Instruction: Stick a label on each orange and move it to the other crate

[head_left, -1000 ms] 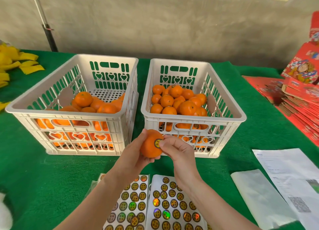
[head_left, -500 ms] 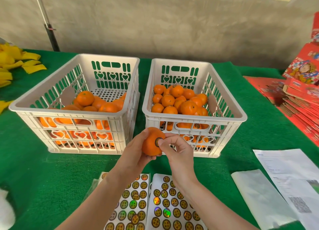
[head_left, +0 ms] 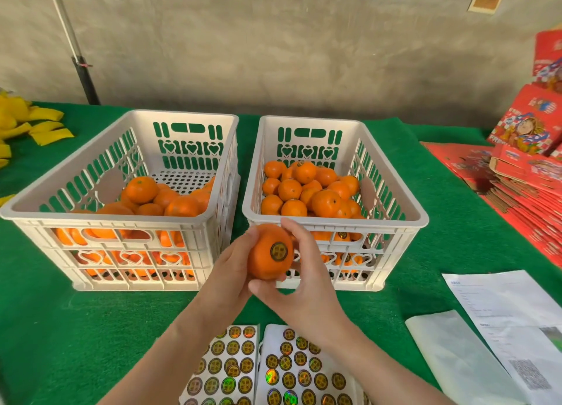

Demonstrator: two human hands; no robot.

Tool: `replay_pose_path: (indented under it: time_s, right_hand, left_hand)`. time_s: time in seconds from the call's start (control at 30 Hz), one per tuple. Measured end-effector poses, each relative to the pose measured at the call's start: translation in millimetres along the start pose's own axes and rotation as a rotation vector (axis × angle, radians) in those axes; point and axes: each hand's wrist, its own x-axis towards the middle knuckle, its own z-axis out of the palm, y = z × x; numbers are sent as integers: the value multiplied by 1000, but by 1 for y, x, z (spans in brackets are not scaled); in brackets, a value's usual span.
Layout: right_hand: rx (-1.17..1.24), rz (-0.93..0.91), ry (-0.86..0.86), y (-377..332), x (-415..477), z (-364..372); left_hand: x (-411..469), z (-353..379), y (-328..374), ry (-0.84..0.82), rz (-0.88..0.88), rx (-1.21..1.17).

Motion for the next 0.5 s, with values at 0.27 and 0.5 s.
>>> replay_pose_path:
  time_s: [0.27, 0.5]
  right_hand:
    - [-94, -4, 253, -15, 108, -58]
    - [-648, 381, -356, 41, 191, -78]
  left_hand:
    - [88, 14, 56, 190, 296, 660]
    - [138, 1, 23, 154, 319, 1161]
